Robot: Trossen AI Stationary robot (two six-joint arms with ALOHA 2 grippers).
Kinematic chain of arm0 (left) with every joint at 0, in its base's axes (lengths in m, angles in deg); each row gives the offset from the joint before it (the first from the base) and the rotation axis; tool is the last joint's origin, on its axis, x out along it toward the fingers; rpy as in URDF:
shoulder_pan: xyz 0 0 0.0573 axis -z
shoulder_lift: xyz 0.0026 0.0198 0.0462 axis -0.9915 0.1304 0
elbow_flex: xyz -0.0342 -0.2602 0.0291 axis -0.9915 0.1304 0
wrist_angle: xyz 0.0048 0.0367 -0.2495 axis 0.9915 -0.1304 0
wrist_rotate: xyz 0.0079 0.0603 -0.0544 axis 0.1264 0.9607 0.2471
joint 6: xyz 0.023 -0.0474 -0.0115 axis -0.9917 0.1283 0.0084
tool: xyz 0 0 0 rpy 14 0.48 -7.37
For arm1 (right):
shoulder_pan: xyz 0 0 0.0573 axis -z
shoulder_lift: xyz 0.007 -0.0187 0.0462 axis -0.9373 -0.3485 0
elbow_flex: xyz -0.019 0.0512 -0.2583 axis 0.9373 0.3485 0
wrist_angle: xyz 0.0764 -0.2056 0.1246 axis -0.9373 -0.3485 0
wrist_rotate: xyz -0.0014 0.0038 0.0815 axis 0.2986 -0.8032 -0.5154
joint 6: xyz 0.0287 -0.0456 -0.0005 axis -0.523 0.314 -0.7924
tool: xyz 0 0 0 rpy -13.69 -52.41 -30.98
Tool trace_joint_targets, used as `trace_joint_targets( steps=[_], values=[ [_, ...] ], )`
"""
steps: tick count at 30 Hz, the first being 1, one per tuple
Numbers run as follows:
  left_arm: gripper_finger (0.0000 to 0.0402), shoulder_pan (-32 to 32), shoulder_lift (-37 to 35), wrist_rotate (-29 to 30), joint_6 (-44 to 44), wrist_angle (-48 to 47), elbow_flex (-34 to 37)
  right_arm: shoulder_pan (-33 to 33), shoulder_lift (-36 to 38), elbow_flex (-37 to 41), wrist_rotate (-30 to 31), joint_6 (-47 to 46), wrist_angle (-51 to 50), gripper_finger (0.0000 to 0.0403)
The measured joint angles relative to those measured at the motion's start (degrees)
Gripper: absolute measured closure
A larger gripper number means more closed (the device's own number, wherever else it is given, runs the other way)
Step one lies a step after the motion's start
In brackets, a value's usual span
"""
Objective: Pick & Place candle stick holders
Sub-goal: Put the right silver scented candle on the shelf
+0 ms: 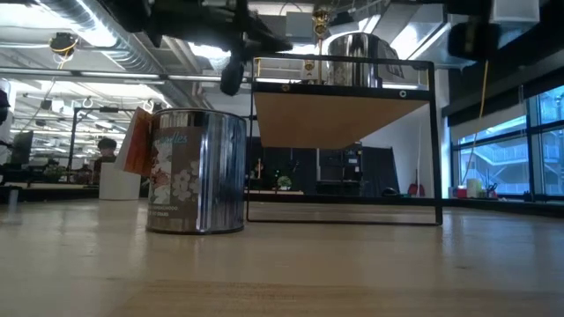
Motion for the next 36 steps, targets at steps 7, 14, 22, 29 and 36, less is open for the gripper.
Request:
trace_joint_targets(
  steps=[7,14,22,29,36],
  values=[
    [0.0400,0.23,5.97,-2.16,0.34,3.92,-0.02,4.95,0.08,-0.30,0.11,1.35,-1.59,0.0400],
    [0.0400,0.07,8.67,-1.10,0.74,10.06,-0.42,7.62,-3.63,-0.33,-2.06,-2.09,-1.52,0.0400],
    [0.0400,0.02,11.68,-0.45,-3.68,1.27,-8.41,9.17,-5.44,-0.35,-2.95,-1.65,0.78,0.0400],
    [0.0400,0.00,15.03,0.99,-4.05,-1.97,-12.57,9.74,-5.48,-0.35,-3.50,-1.63,0.30,0.0400],
    [0.0400,0.00,15.20,1.94,-3.73,-2.67,-12.59,9.80,-5.66,-0.38,-3.70,-1.63,-0.56,0.0400]
  ],
)
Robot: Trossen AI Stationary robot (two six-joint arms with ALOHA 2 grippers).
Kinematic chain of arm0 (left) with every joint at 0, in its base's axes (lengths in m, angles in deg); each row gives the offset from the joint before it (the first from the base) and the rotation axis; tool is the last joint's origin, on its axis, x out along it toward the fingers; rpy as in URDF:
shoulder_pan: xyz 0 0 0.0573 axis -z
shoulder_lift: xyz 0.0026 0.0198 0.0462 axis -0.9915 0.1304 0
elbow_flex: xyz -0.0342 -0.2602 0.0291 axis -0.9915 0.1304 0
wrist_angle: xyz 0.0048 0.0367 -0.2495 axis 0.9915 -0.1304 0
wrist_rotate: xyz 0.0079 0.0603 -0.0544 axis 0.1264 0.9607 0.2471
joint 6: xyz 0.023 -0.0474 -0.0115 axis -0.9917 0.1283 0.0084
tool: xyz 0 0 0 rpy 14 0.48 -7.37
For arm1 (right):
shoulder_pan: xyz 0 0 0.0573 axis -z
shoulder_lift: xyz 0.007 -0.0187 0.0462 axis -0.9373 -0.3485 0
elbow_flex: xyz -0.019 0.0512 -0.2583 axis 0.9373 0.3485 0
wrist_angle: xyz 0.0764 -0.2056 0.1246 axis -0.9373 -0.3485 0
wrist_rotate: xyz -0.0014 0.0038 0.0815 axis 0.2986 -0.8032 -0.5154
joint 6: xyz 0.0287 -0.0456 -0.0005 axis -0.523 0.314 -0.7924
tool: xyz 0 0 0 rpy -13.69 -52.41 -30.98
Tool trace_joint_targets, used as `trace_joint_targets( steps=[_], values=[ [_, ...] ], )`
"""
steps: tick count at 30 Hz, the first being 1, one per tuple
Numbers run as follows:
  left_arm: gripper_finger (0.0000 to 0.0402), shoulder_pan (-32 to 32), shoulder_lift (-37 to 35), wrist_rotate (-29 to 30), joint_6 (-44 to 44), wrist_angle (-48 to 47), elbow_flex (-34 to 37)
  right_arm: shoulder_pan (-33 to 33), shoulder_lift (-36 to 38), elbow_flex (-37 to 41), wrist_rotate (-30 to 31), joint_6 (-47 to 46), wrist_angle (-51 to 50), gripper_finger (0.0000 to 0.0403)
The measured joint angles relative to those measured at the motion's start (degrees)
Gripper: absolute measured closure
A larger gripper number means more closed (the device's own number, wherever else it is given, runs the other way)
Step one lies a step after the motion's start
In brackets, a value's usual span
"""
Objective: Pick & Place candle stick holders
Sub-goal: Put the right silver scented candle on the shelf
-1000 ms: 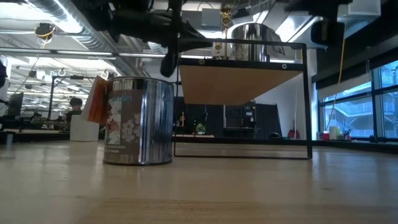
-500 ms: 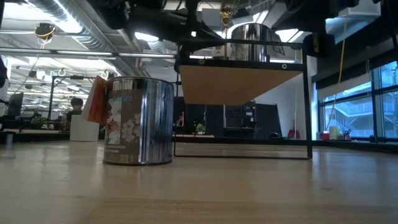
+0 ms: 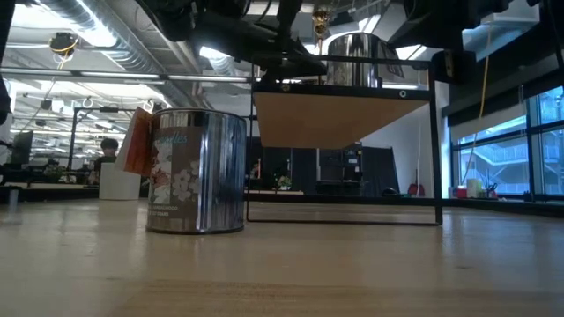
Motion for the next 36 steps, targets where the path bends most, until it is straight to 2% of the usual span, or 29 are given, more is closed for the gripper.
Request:
trace_joint_targets(
  steps=[28,36],
  values=[
    [0.0400,5.22,-0.20,-0.10,2.14,0.16,0.00,4.34,-2.51,-0.01,-0.66,1.07,-1.91,0.0400],
    [0.0400,5.73,-1.33,-2.56,2.77,-1.51,-0.07,5.79,-2.51,0.01,2.31,1.84,-3.56,0.0400]
  ],
)
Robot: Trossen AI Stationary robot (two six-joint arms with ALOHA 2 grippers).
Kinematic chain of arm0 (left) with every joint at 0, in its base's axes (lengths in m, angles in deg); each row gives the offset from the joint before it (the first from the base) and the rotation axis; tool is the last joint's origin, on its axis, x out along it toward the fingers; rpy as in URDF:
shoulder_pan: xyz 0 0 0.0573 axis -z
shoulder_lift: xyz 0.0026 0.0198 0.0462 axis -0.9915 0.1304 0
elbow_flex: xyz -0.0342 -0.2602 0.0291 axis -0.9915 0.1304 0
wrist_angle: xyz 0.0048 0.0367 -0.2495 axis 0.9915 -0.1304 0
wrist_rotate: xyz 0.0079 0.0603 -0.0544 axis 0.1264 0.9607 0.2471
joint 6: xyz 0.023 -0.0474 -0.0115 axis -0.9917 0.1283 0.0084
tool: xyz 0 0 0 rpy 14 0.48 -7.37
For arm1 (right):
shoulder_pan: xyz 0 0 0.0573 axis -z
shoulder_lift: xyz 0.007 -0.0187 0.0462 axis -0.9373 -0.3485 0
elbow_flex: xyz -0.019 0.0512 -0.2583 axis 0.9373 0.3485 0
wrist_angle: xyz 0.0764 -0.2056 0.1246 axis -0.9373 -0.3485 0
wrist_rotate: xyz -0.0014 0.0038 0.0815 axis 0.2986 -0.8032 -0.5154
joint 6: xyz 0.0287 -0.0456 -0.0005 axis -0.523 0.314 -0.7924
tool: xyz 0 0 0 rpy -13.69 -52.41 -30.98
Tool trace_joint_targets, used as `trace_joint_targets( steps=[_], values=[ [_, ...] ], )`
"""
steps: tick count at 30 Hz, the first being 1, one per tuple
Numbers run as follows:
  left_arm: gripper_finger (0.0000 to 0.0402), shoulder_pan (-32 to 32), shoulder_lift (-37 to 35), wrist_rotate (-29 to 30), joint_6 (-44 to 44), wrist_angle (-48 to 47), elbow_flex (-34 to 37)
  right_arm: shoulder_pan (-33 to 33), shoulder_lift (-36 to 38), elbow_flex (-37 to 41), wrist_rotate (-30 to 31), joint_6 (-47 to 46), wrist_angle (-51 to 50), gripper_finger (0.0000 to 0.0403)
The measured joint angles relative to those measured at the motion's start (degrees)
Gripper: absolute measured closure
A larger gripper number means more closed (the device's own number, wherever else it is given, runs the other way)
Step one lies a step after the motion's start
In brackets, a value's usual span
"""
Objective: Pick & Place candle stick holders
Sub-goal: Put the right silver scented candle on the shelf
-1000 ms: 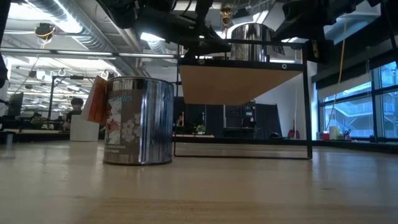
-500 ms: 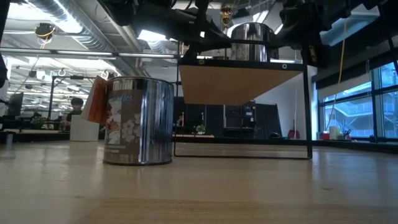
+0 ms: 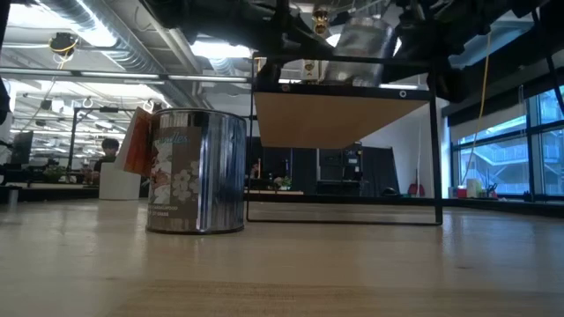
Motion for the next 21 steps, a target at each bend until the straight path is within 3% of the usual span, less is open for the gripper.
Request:
trace_joint_targets(
  steps=[17,21],
  values=[
    [0.0400,1.48,-1.54,3.09,0.38,-5.66,0.04,1.47,0.00,0.00,-1.71,0.86,0.93,0.0400],
    [0.0400,2.31,-3.61,5.64,0.40,-10.73,0.04,1.23,0.00,0.00,-2.96,0.30,0.30,0.0400]
  ],
)
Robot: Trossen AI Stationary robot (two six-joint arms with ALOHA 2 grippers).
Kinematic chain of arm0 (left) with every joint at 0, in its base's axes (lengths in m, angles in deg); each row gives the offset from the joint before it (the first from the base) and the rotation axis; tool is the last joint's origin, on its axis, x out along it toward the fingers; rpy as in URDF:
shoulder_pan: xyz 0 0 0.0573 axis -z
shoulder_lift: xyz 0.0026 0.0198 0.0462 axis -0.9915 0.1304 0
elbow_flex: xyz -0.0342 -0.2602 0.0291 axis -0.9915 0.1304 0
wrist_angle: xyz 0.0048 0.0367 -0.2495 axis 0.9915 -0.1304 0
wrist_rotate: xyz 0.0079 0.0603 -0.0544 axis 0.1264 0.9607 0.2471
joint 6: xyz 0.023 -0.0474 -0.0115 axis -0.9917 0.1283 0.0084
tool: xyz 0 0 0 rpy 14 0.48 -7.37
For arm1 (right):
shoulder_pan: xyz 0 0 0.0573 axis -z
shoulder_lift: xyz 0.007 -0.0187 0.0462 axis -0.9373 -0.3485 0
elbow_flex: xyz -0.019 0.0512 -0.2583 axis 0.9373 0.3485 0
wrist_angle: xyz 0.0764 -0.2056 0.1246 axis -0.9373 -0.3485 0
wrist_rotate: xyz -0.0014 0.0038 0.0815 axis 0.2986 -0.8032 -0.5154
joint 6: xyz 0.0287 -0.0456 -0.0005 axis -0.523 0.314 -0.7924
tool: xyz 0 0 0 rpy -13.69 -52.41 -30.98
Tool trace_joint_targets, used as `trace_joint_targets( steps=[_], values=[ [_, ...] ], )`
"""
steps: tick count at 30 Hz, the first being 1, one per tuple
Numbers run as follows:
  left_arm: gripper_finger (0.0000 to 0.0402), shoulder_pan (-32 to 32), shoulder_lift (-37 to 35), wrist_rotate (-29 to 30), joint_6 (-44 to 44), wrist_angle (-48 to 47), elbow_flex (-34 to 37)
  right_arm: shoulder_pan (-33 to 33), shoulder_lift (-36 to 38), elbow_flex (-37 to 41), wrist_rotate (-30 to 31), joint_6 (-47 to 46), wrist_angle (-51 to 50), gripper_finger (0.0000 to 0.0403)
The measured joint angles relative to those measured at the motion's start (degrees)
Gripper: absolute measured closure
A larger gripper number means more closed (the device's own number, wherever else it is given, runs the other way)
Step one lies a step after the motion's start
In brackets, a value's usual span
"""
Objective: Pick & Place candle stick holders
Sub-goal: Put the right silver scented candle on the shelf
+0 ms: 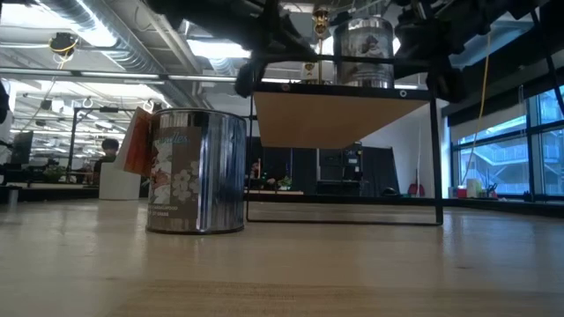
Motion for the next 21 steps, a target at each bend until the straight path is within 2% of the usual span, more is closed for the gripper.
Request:
trace_joint_targets(
  steps=[3,6,21],
  values=[
    [0.0400,0.20,-1.75,1.14,-0.21,-5.65,0.02,-0.07,0.00,0.00,-1.06,-1.56,-1.75,0.0400],
    [0.0400,0.00,-3.23,-1.69,-1.01,-8.74,0.04,-0.26,0.00,0.00,-3.53,-2.47,-2.08,0.0400],
    [0.0400,1.18,-3.50,-2.28,-1.53,-9.18,0.04,-0.45,0.00,0.00,-1.68,-2.88,0.03,0.0400]
  ],
)
